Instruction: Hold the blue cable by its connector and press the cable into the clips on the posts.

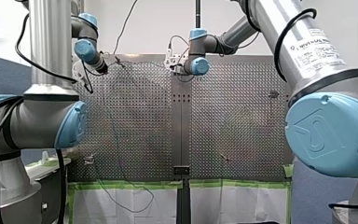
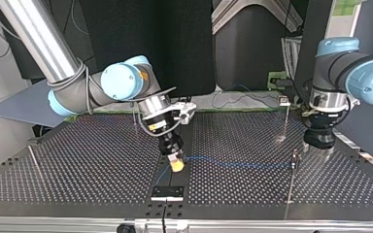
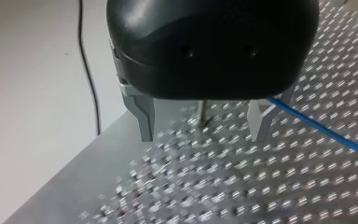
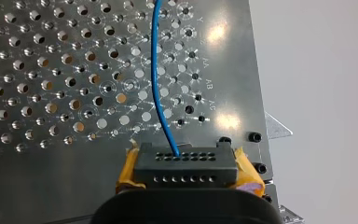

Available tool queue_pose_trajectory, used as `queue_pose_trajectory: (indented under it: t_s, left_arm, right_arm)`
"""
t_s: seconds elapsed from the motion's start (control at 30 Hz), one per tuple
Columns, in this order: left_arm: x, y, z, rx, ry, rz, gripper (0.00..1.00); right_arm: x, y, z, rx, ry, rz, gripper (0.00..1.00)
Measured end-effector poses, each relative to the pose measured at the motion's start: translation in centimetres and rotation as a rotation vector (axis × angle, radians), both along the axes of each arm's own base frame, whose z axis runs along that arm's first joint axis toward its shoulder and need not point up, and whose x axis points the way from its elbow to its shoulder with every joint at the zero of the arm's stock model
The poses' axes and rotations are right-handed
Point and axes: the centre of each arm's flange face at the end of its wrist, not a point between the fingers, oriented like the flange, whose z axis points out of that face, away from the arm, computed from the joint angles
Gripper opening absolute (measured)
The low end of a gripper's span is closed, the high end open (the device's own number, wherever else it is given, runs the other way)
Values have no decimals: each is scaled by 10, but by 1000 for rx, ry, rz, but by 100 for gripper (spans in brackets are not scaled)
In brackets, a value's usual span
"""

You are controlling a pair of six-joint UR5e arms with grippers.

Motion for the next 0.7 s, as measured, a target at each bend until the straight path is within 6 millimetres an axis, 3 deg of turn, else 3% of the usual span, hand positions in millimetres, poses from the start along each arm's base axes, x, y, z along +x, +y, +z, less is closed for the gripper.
queue_pose_trajectory:
  t_s: [0.33,0.7]
  left_arm:
    - [-35,-23,-2,67,9,-88,98]
    - [-60,-31,37,132,-123,-110,98]
  right_arm:
    - [1,2,-1,4,6,2,0]
    - [1,3,-2,9,11,3,0]
